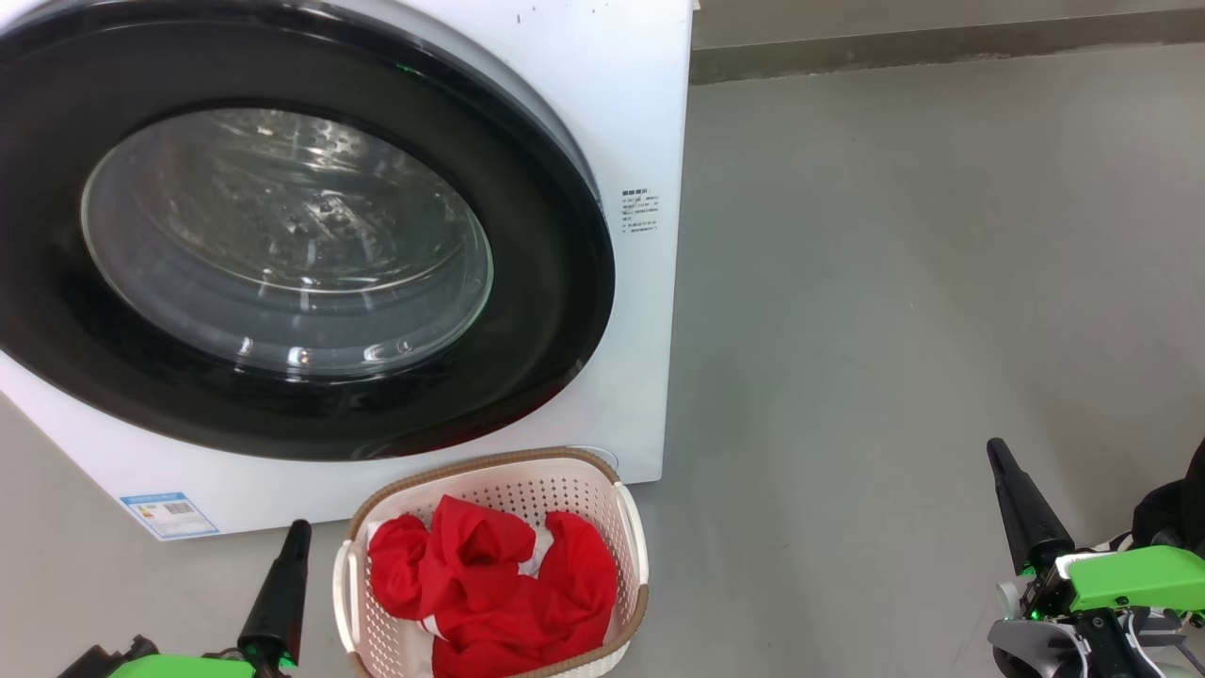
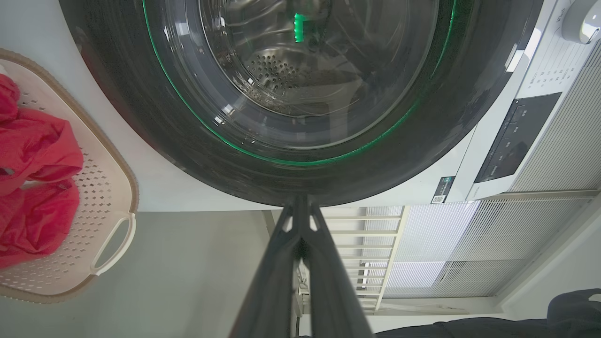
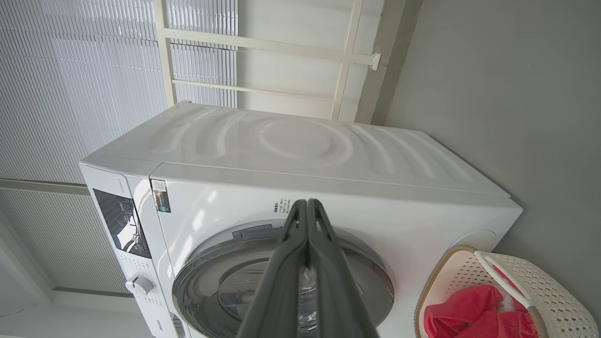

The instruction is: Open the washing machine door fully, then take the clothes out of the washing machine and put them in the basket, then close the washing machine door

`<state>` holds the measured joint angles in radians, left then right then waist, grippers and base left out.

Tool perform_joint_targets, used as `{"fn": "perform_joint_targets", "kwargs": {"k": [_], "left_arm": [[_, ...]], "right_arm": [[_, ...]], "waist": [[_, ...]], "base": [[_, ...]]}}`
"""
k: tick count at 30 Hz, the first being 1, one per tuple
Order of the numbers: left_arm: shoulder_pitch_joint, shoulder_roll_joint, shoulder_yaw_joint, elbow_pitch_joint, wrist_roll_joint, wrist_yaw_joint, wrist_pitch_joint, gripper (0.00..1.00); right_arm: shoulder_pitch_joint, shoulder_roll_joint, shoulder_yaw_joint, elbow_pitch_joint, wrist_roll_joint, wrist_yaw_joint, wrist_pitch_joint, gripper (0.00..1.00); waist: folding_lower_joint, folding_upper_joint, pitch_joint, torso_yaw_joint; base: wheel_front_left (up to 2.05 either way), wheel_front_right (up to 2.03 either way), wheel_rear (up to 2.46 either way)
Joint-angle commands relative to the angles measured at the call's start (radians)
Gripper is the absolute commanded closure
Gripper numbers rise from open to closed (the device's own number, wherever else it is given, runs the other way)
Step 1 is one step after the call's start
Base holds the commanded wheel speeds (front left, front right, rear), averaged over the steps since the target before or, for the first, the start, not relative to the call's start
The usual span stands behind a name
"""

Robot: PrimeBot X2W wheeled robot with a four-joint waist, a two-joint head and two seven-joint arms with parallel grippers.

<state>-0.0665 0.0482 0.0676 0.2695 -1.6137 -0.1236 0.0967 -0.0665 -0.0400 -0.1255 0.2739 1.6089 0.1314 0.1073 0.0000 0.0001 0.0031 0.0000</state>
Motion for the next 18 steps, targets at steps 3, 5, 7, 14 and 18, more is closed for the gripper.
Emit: {"fn": "perform_joint_targets", "kwargs": {"k": [3,5,7,14,18], "left_arm": [[-0.041,0.009,0.038,-0.025,-0.002,-0.007,0.010,1.00],[-0.041,0.009,0.038,-0.025,-0.002,-0.007,0.010,1.00],[-0.041,0.008,0.038,-0.025,-0.002,-0.007,0.010,1.00],[-0.041,0.008,0.039,-0.025,-0.001,-0.007,0.011,1.00],[-0.041,0.007,0.040,-0.025,0.000,-0.007,0.011,1.00]], "right_arm": [[-0.041,-0.011,0.012,-0.029,0.000,-0.001,0.006,1.00],[-0.041,-0.011,0.012,-0.029,0.000,-0.001,0.006,1.00],[-0.041,-0.011,0.012,-0.029,0.000,-0.001,0.006,1.00],[-0.041,-0.011,0.012,-0.029,0.000,-0.001,0.006,1.00],[-0.041,-0.011,0.012,-0.029,0.000,-0.001,0.006,1.00]], "waist": [[0.0000,-0.0001,0.000,0.000],[0.0000,-0.0001,0.000,0.000],[0.0000,-0.0001,0.000,0.000],[0.0000,-0.0001,0.000,0.000],[0.0000,-0.0001,0.000,0.000]], "base": [[0.00,0.00,0.00],[0.00,0.00,0.00],[0.00,0.00,0.00],[0.00,0.00,0.00],[0.00,0.00,0.00]]}}
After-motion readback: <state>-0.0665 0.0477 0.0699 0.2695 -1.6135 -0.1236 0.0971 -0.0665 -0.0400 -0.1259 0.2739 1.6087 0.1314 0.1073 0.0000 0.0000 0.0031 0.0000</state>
